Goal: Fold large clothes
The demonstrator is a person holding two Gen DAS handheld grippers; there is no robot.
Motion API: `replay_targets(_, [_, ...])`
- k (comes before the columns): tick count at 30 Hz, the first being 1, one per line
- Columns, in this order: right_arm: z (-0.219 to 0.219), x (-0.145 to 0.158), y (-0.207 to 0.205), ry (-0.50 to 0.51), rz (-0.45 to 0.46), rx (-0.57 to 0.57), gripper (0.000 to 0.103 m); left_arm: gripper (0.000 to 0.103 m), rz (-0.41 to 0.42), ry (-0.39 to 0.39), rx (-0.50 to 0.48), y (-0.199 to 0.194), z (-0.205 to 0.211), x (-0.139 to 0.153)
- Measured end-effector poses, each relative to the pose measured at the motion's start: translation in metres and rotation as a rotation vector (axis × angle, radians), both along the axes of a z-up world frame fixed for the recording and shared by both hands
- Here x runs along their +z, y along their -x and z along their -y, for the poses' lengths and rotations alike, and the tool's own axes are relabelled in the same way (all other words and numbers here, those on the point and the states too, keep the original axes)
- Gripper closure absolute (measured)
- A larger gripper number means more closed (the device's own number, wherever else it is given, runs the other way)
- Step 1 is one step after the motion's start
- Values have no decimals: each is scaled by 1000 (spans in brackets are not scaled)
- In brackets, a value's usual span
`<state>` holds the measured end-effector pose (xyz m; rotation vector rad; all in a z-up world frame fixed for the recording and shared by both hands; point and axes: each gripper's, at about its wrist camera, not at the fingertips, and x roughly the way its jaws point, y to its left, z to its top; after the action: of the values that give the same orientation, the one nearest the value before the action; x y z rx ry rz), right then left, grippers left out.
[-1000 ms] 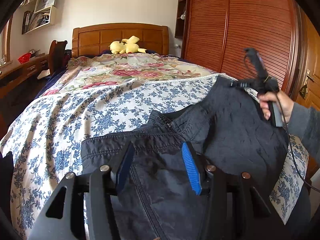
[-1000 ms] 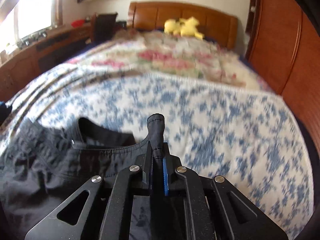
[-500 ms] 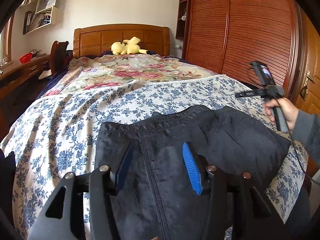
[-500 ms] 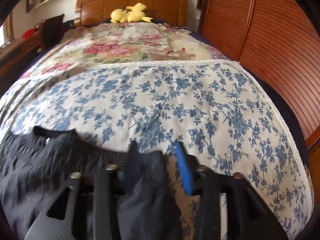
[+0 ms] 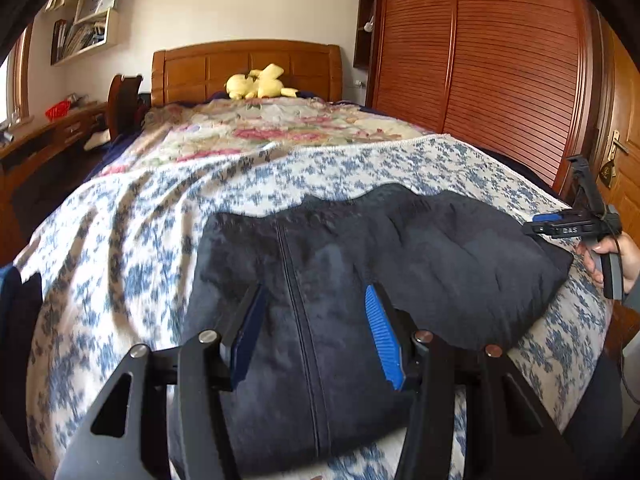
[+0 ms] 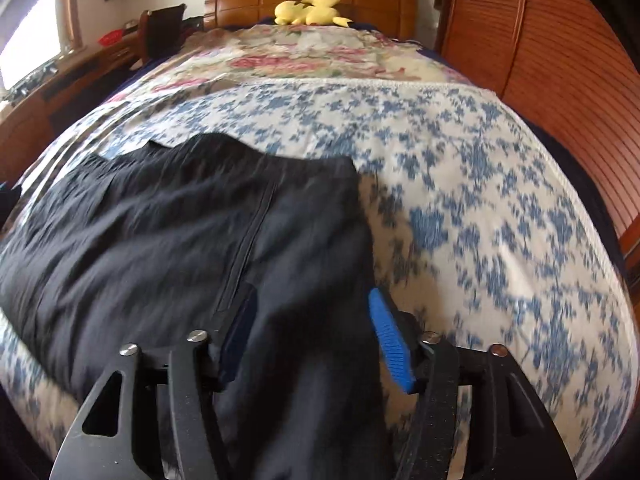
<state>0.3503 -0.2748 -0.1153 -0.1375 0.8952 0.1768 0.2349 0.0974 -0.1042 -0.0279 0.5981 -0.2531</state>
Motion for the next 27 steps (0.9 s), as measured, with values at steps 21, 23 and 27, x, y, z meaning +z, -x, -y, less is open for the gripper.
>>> replay_targets(21, [22, -38, 50, 6, -79, -61, 21, 53, -79, 7, 131, 69, -50, -46])
replay_targets(23, [22, -41, 50, 1, -82, -65, 21, 53, -85, 13, 137, 70, -54, -50])
replay_targets(27, [22, -44, 51, -6, -83, -73, 21, 53, -99, 33, 151, 69, -62, -56])
